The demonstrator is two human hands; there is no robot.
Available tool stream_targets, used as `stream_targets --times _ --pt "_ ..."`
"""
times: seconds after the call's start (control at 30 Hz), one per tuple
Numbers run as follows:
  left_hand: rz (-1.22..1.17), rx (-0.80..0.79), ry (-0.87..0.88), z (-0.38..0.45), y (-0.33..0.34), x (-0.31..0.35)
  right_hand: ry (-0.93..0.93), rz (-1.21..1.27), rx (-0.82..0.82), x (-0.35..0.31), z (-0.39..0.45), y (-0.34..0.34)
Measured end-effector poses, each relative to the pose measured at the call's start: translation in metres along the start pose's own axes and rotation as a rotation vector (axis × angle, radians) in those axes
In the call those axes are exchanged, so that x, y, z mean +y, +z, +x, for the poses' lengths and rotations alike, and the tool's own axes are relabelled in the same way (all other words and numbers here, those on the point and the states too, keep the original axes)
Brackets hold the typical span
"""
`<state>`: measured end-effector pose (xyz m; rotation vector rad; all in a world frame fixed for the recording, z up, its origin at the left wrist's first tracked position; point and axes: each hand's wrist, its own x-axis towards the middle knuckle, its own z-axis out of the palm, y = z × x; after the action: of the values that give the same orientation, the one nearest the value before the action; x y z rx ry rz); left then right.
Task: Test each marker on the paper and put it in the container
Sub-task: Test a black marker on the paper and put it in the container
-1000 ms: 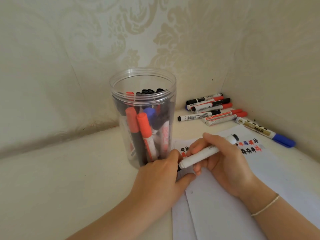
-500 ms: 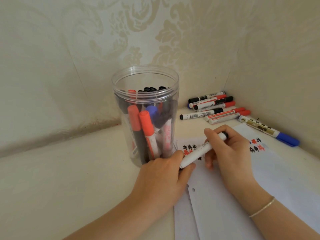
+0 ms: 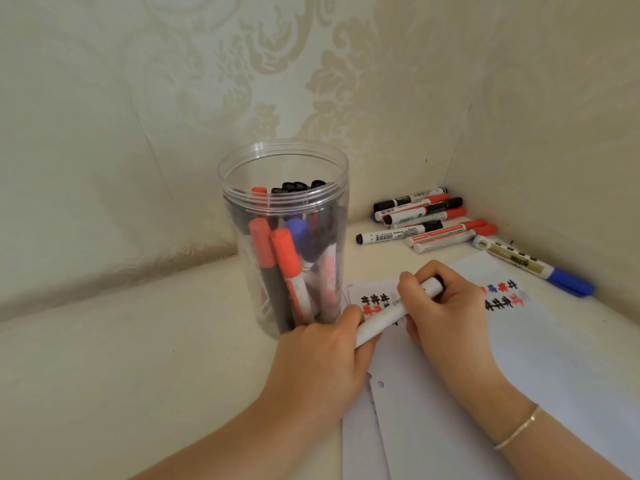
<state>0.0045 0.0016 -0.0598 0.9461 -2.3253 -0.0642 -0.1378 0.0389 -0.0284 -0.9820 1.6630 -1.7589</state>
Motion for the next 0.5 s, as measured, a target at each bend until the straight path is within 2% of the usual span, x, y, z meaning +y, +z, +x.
stream_targets --times 0.37,0.5 --pt "0.009 0.057 -0.012 0.002 0.001 0.002 -0.020 0.005 -0.004 -0.003 0.000 0.004" --pt "-0.129 0.062 -0.043 0.002 -0.007 0.010 0.011 -0.014 -0.018 -0.011 0.004 0.003"
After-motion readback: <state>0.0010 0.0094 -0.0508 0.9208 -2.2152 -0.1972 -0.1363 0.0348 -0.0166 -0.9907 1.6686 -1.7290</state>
